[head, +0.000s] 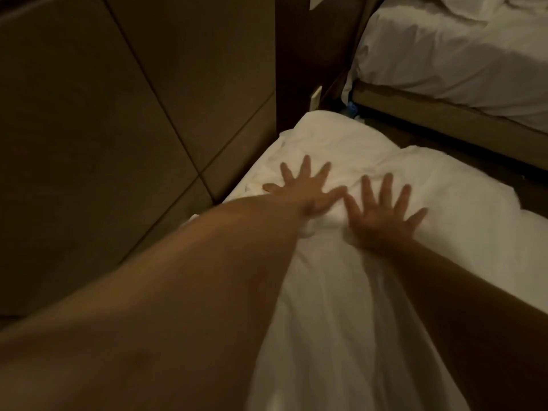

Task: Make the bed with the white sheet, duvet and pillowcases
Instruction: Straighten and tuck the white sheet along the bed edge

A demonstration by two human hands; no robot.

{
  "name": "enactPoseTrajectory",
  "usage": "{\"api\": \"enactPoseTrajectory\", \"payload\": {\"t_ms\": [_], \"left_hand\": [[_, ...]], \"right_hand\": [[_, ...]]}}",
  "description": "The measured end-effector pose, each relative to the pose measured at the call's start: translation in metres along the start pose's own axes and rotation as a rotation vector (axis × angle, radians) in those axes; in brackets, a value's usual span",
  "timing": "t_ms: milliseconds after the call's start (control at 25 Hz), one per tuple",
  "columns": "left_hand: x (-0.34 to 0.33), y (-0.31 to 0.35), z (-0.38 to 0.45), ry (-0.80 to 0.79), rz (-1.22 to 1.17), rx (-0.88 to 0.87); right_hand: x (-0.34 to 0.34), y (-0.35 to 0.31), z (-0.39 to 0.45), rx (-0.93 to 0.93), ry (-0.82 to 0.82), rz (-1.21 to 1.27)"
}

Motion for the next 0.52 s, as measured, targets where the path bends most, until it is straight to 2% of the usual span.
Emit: {"api": "enactPoseTrajectory", "payload": {"t_ms": [40, 120, 160, 240, 320, 400, 520], "left_hand": [[-0.016, 0.003, 0.013, 0.018, 0.023, -0.001], [-0.034, -0.002, 0.046, 0.183, 0.058, 0.021], [-0.037, -0.005, 0.063, 0.279, 0.063, 0.029], [-0.035, -0.009, 0.096, 0.372, 0.046, 0.075], [-0.035, -0.005, 0.116, 0.391, 0.072, 0.123], [-0.038, 0.003, 0.122, 0.404, 0.126, 0.13], [-0.032, 0.004, 0.123, 0.325, 0.103, 0.14]], "right_hand": [[-0.009, 0.012, 0.01, -0.044, -0.008, -0.024], [-0.036, 0.027, 0.028, -0.048, 0.039, -0.043], [-0.041, 0.028, 0.038, -0.004, 0.127, -0.072], [-0.036, 0.026, 0.064, 0.095, 0.293, -0.168], [-0.031, 0.033, 0.096, 0.115, 0.304, -0.216], [-0.027, 0.045, 0.119, 0.1, 0.242, -0.212], [-0.017, 0.045, 0.123, 0.119, 0.166, -0.156]]}}
Point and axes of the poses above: each hand's wrist, its own z-axis towards the middle knuckle, its own x-axis out of the back of the hand, y = z × x, the point moved 10 cm from there along z, towards the middle knuckle, and after that the axes turned 13 degrees about x, right-handed, at the moved point
